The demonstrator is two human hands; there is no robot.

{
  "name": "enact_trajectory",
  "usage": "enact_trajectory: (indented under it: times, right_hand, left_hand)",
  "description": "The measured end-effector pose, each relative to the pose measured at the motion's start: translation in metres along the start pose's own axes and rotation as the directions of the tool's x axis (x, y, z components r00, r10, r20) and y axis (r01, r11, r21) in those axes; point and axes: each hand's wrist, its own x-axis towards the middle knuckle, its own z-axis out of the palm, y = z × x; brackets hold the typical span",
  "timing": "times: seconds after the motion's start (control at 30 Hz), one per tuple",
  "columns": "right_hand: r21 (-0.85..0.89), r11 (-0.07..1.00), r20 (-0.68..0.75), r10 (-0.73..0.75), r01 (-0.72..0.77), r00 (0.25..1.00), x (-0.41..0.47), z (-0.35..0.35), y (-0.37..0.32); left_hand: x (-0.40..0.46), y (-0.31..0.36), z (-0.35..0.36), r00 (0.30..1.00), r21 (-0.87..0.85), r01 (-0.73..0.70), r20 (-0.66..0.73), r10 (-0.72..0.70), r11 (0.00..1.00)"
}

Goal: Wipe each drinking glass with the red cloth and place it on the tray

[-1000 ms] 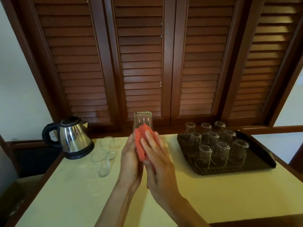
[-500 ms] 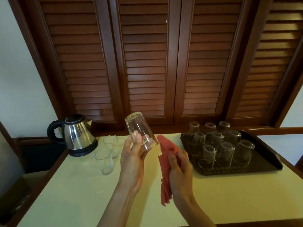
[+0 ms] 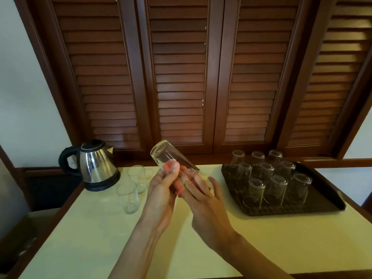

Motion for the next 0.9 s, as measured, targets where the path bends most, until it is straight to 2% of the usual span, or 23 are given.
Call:
enact_trajectory:
  times: [0.03, 0.07, 0.1, 0.13, 0.17, 0.2, 0.27, 0.33, 0.37, 0.4, 0.43, 0.47, 0.5, 0.53, 0.57, 0.6, 0.67, 0.7, 0.73, 0.77, 0.8, 0.87, 0.9]
  right_hand:
    - [0.189, 0.982, -0.018, 0.004, -0.001, 1.000, 0.000, 0.000, -0.005]
    - [0.491, 0.869, -0.006, 0.070, -0.058, 0.997, 0.001, -0.005, -0.009]
    - [0.782, 0.587, 0.133, 0.176, -0.212, 0.975, 0.003, -0.015, -0.013]
    - [0.924, 0.147, 0.323, 0.195, -0.353, 0.926, 0.006, -0.028, -0.014]
    - [0.868, -0.284, 0.453, 0.115, -0.408, 0.884, 0.008, -0.037, -0.012]
    - [0.723, -0.586, 0.472, 0.032, -0.366, 0.881, 0.008, -0.041, -0.007]
    - [0.490, -0.844, 0.418, 0.006, -0.220, 0.909, 0.012, -0.048, -0.004]
    - [0.527, -0.828, 0.389, 0.036, -0.191, 0.920, 0.017, -0.049, -0.010]
    - [0.674, -0.700, 0.394, 0.071, -0.236, 0.916, 0.018, -0.046, -0.014]
    - [0.837, -0.443, 0.409, 0.120, -0.320, 0.904, 0.017, -0.041, -0.018]
    - [0.928, -0.044, 0.371, 0.192, -0.370, 0.908, 0.013, -0.036, -0.018]
    - [0.868, 0.388, 0.244, 0.207, -0.309, 0.947, 0.012, -0.030, -0.013]
    - [0.663, 0.730, 0.102, 0.136, -0.169, 0.986, 0.012, -0.022, -0.005]
    - [0.341, 0.940, 0.028, 0.016, -0.025, 0.999, 0.013, -0.013, 0.005]
    - [0.057, 0.996, -0.019, -0.068, 0.069, 0.998, 0.014, -0.008, 0.011]
    - [-0.089, 0.991, -0.041, -0.101, 0.097, 0.994, 0.017, -0.007, 0.013]
    - [-0.082, 0.995, -0.003, -0.058, 0.058, 0.998, 0.019, -0.011, 0.008]
    - [0.086, 0.996, -0.043, -0.034, 0.037, 0.998, 0.015, -0.008, 0.006]
    - [0.405, 0.912, 0.002, 0.062, -0.058, 0.998, 0.012, -0.013, 0.002]
    - [0.716, 0.656, 0.181, 0.153, -0.237, 0.971, 0.010, -0.024, -0.003]
    - [0.883, 0.276, 0.344, 0.170, -0.380, 0.923, 0.008, -0.031, -0.005]
    - [0.802, -0.420, 0.523, 0.150, -0.425, 0.839, 0.003, -0.039, -0.005]
    - [0.703, -0.606, 0.551, 0.132, -0.373, 0.824, 0.000, -0.040, -0.003]
  left_hand:
    - [0.001, -0.002, 0.000, 1.000, 0.016, -0.007, 0.007, 0.007, 1.000]
    - [0.001, -0.003, 0.000, 1.000, 0.018, -0.013, 0.010, 0.012, 1.000]
    - [0.002, -0.005, -0.002, 1.000, -0.005, -0.017, 0.015, 0.018, 1.000]
    - [0.002, -0.006, -0.003, 0.999, -0.022, -0.031, 0.012, 0.031, 0.999]
    - [0.004, -0.007, -0.007, 0.999, -0.019, -0.051, 0.014, 0.051, 0.999]
    - [0.006, -0.007, -0.009, 0.998, -0.002, -0.060, 0.028, 0.060, 0.998]
    - [0.010, -0.006, -0.012, 0.997, 0.037, -0.061, 0.055, 0.059, 0.997]
    - [0.014, -0.004, -0.012, 0.996, 0.037, -0.038, 0.080, 0.035, 0.999]
    - [0.015, -0.002, -0.011, 0.996, 0.028, -0.016, 0.087, 0.013, 0.999]
    - [0.014, -0.001, -0.010, 0.996, 0.015, 0.008, 0.089, -0.010, 1.000]
    - [0.014, -0.002, -0.010, 0.995, 0.005, 0.024, 0.094, -0.025, 1.000]
    - [0.013, -0.002, -0.010, 0.995, 0.003, 0.033, 0.096, -0.033, 0.999]
    - [0.011, -0.002, -0.009, 0.995, 0.026, 0.028, 0.097, -0.030, 0.999]
    - [0.010, -0.002, -0.007, 0.996, 0.063, 0.016, 0.091, -0.022, 0.998]
    - [0.008, -0.002, -0.006, 0.996, 0.098, 0.008, 0.090, -0.017, 0.995]
    - [0.007, -0.003, -0.004, 0.996, 0.114, 0.008, 0.088, -0.019, 0.993]
    - [0.006, -0.004, -0.002, 0.996, 0.124, 0.003, 0.092, -0.015, 0.992]
    - [0.007, -0.005, -0.002, 0.996, 0.125, -0.003, 0.091, -0.008, 0.992]
    - [0.007, -0.006, -0.002, 0.997, 0.121, -0.008, 0.083, -0.003, 0.993]
    - [0.007, -0.007, -0.004, 0.997, 0.111, -0.006, 0.073, -0.002, 0.994]
    - [0.008, -0.007, -0.007, 0.998, 0.113, -0.004, 0.065, -0.003, 0.994]
    - [0.011, -0.007, -0.014, 0.997, 0.166, -0.031, 0.079, 0.018, 0.986]
    - [0.012, -0.008, -0.017, 0.995, 0.199, -0.047, 0.095, 0.029, 0.979]
